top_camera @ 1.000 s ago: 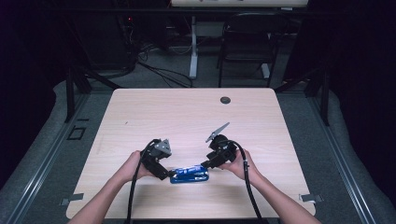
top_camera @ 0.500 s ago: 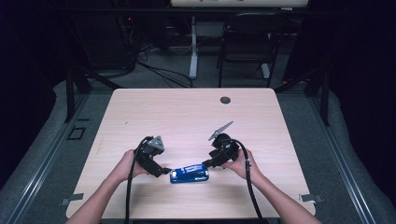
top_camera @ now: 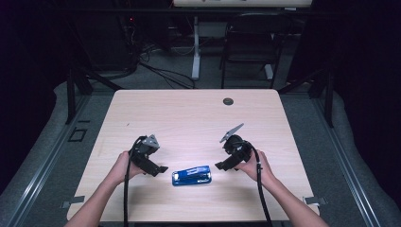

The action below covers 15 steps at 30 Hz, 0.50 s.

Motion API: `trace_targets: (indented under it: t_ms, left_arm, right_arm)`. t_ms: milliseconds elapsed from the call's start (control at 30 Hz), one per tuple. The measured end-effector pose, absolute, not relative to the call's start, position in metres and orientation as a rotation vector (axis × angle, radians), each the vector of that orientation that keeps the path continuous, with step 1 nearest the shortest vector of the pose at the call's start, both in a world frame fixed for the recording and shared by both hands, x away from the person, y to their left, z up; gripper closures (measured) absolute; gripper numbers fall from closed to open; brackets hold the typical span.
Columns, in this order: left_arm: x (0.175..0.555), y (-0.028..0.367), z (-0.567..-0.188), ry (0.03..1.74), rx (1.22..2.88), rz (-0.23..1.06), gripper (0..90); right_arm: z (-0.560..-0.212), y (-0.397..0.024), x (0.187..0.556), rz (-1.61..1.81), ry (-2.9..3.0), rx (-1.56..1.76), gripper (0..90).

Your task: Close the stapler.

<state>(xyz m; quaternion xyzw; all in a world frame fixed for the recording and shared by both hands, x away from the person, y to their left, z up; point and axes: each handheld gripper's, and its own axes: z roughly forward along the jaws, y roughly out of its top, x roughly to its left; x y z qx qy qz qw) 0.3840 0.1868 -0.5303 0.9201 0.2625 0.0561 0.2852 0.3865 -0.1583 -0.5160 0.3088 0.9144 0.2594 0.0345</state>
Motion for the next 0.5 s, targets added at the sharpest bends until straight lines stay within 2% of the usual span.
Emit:
trace_targets:
  t_ms: [233,500]
  left_arm:
    - [0.391,0.198,-0.535,0.807,2.459,0.172,3.5]
    - [0.394,0.202,-0.537,0.852,2.457,0.185,2.3]
  right_arm:
    - [-0.509,-0.188,0.389,0.780,2.737,1.034,14.7]
    - [-0.512,-0.246,0.387,0.736,2.629,1.230,10.4]
